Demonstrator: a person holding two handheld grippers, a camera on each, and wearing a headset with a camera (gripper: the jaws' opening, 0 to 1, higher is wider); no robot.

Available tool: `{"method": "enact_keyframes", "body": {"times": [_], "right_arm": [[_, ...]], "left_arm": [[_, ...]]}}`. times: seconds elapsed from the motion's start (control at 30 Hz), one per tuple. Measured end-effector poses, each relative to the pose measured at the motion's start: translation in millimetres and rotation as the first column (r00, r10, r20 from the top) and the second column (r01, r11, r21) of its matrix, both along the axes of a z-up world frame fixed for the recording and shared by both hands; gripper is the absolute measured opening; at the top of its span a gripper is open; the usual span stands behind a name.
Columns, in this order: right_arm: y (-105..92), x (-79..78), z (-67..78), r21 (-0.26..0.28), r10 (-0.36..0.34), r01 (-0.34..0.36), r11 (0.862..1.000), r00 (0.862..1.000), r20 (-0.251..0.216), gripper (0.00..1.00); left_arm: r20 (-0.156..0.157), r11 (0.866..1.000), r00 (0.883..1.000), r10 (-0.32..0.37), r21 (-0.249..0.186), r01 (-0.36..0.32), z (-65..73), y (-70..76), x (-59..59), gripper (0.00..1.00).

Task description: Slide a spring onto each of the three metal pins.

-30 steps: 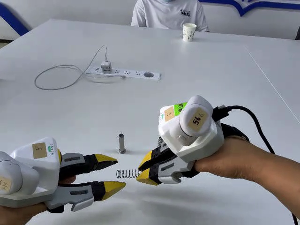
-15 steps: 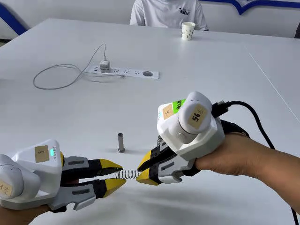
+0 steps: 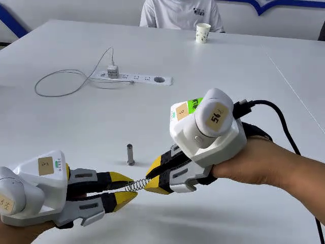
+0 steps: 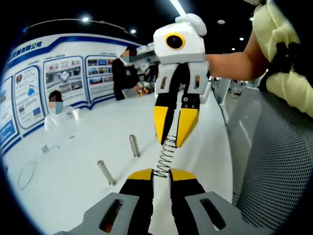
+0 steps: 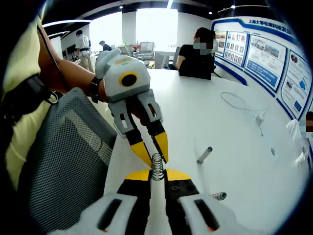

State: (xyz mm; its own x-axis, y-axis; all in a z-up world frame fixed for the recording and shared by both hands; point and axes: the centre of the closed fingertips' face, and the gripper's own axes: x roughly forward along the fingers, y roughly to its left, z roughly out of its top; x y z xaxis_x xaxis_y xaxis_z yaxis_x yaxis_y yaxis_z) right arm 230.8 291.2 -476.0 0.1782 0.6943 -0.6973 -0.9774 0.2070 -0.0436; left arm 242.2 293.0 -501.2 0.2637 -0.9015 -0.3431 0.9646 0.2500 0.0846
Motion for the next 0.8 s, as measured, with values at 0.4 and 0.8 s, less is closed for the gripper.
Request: {"method": "enact_keyframes", "body": {"times": [0.4,0.8], "right_arm": [[10.4,3.3,12.9,0.049,-0.003,0.001,0.999,0.999,0.052,0.11],[21.6,7.8,24.3,0.098,-0.006,-0.003,0.995,0.995,0.098,0.12]], "left_arm": [[-0.001,1.0,1.0,0.012,-0.011,-0.012,2.7,-0.7,0.7,0.12],[-0.018,0.998,0.999,0.028,-0.05,-0.029,6.8,-1.6,2.3,0.11]]}}
